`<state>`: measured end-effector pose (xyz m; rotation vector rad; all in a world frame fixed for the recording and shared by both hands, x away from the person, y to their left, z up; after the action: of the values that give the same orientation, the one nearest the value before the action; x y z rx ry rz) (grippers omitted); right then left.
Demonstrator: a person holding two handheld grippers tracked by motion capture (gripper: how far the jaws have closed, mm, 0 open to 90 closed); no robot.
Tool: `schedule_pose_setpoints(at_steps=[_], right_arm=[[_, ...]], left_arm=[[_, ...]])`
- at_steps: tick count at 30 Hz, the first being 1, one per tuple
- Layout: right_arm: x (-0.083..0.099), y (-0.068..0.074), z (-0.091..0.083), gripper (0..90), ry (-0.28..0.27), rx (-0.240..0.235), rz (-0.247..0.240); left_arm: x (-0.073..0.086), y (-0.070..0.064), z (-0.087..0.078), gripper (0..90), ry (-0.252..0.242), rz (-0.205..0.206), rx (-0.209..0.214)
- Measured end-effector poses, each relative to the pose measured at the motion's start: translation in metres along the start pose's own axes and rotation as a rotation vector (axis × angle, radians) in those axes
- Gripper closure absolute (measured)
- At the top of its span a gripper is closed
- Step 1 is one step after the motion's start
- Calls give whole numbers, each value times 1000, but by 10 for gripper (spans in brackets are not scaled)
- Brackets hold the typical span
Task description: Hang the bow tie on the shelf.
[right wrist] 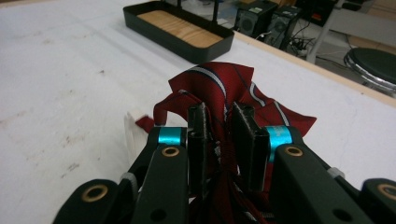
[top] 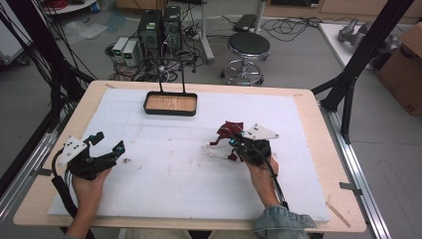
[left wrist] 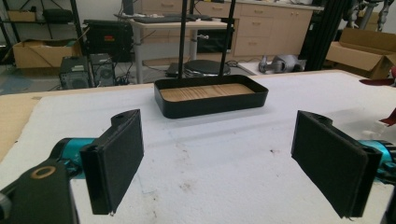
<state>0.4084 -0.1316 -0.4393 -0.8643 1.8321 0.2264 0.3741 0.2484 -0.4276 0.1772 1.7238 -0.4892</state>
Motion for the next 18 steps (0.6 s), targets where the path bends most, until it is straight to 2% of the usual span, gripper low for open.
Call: schedule_pose_setpoints(at_steps=[6,18], right_arm=[[-14,-6,1,760,-20,22,-9],[-58,-12,13,760,-81,32,-40]], left_arm=[[0,0,0,171,0,2,-1],[0,0,0,171,-4,0,-2]])
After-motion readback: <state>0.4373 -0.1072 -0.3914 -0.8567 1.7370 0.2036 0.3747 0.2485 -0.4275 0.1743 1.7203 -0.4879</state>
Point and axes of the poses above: each handheld gripper's, and its own axes: z roughly forward along the jaws, x roughly out of its underside, y roughly to its left, the point moved 10 cm from there along z, roughly forward along the jaws, and after that the axes turned 9 degrees about -z, right-handed, at the moved point
